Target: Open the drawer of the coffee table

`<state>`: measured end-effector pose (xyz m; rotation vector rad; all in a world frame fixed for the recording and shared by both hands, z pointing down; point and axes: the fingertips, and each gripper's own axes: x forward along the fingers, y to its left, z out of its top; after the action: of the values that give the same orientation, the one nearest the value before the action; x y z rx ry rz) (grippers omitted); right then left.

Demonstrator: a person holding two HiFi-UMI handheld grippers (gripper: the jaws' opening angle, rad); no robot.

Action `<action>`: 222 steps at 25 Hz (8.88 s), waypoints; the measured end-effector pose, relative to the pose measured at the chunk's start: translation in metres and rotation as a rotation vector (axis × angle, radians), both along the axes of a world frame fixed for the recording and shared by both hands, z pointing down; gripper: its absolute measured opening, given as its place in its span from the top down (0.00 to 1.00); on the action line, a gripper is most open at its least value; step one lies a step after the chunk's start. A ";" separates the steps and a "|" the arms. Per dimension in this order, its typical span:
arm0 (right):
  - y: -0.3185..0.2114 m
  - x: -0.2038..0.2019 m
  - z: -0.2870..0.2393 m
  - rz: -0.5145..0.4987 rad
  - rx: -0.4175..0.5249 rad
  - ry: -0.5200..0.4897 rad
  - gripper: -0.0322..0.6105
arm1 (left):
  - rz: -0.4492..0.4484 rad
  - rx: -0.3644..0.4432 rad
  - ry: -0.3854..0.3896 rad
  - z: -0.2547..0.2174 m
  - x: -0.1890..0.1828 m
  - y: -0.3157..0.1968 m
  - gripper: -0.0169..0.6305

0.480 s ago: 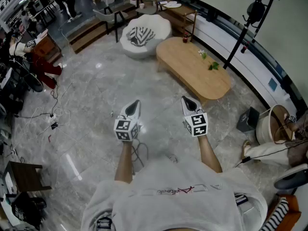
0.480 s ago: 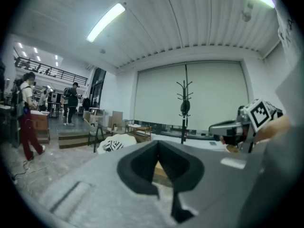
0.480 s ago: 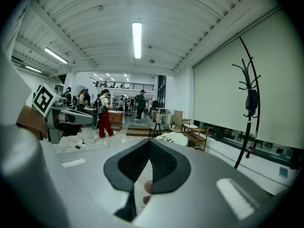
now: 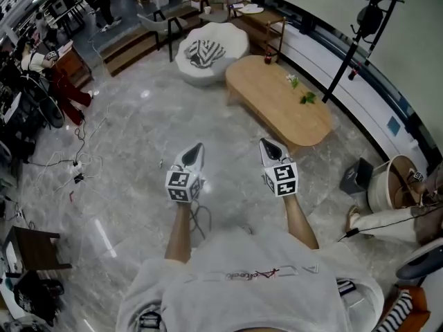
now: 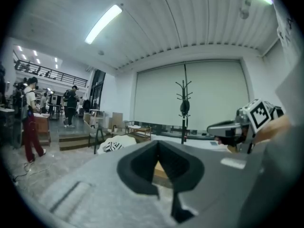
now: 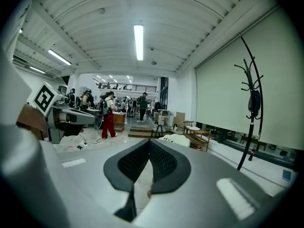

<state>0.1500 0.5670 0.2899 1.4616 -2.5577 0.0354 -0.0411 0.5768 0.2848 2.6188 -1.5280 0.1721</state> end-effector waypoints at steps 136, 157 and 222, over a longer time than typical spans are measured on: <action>-0.892 -0.173 0.029 -0.184 -0.093 0.026 0.94 | -0.135 -0.057 -0.053 0.015 -0.158 -0.864 0.98; -0.962 -0.160 0.055 -0.159 -0.129 0.002 0.94 | -0.115 -0.098 -0.065 0.035 -0.143 -0.937 0.98; -0.797 -0.028 0.089 1.070 -0.260 -0.075 0.94 | 1.030 -0.214 -0.096 0.098 0.046 -0.982 0.98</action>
<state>0.1216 -0.2303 0.3786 2.4939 -1.4328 0.5424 0.0049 -0.4050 0.3826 2.9355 -0.0219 0.4932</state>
